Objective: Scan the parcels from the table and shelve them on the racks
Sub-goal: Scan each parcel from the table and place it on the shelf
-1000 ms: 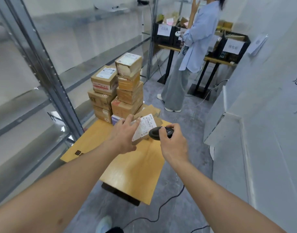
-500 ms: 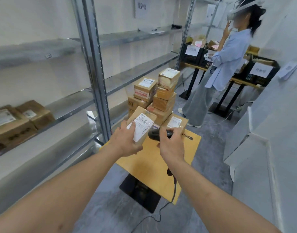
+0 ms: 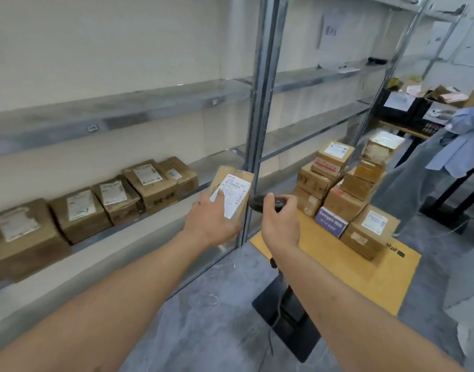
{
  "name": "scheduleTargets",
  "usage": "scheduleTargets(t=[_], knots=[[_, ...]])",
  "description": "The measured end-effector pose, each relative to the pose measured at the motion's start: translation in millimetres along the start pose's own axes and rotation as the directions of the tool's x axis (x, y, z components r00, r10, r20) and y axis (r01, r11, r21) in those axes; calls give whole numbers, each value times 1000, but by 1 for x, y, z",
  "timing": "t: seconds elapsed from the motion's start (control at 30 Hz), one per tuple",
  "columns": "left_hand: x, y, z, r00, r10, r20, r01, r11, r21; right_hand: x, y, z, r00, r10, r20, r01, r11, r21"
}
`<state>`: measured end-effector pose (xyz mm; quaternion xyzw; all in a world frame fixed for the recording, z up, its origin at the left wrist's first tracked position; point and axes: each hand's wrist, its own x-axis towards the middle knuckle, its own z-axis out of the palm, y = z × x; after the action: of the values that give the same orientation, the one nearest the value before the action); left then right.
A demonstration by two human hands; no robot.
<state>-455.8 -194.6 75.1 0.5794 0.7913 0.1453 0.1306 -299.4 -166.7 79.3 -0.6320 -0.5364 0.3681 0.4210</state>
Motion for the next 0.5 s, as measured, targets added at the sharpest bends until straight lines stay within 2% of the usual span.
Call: scheduleTargets(t=[0.27,0.5], knots=[[-14,-93,-58,974,-204,-94,205,979,-6,-25,-49,101,973,-155,173,170,982,-76],[-17,-166,-83,912,-383,-148,384,923,-25,-37,-76,191,904,-231,361,267,962,-53]])
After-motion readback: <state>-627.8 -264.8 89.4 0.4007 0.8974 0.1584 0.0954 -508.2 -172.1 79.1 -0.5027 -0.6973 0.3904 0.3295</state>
